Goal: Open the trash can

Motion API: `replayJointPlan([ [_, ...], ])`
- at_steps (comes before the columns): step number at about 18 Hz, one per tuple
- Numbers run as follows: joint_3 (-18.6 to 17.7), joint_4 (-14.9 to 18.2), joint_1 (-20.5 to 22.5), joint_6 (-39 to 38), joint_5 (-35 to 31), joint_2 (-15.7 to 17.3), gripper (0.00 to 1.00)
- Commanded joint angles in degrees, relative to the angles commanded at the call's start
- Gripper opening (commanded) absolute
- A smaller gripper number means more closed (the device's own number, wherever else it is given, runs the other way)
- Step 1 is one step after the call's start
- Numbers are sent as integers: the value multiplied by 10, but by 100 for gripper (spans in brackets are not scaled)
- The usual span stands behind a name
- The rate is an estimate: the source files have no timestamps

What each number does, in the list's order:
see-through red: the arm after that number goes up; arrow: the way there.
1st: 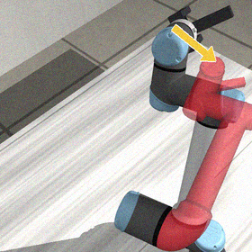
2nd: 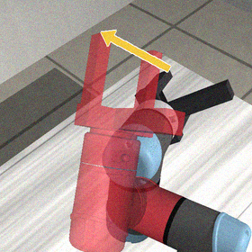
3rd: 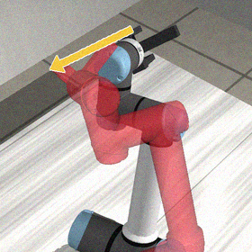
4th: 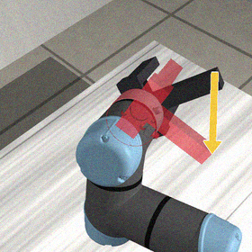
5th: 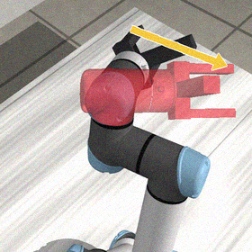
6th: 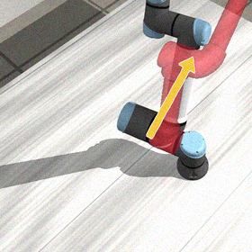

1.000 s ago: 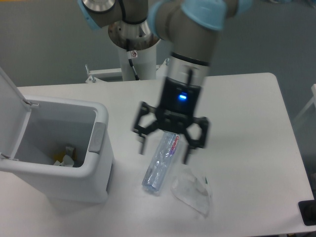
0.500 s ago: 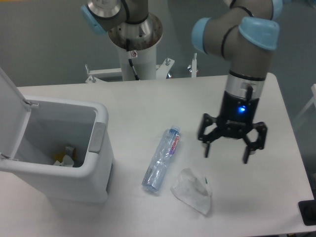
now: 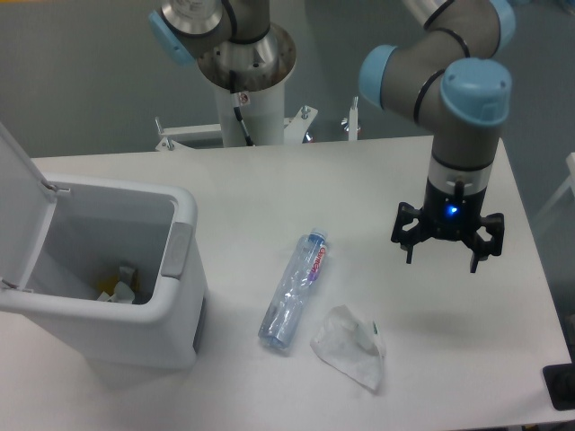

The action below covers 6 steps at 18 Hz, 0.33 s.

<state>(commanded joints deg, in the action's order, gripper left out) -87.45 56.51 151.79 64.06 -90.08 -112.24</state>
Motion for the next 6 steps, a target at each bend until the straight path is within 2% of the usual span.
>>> replayJointPlan([
  [6,-6,-8,-5,8,-1,-1,100],
])
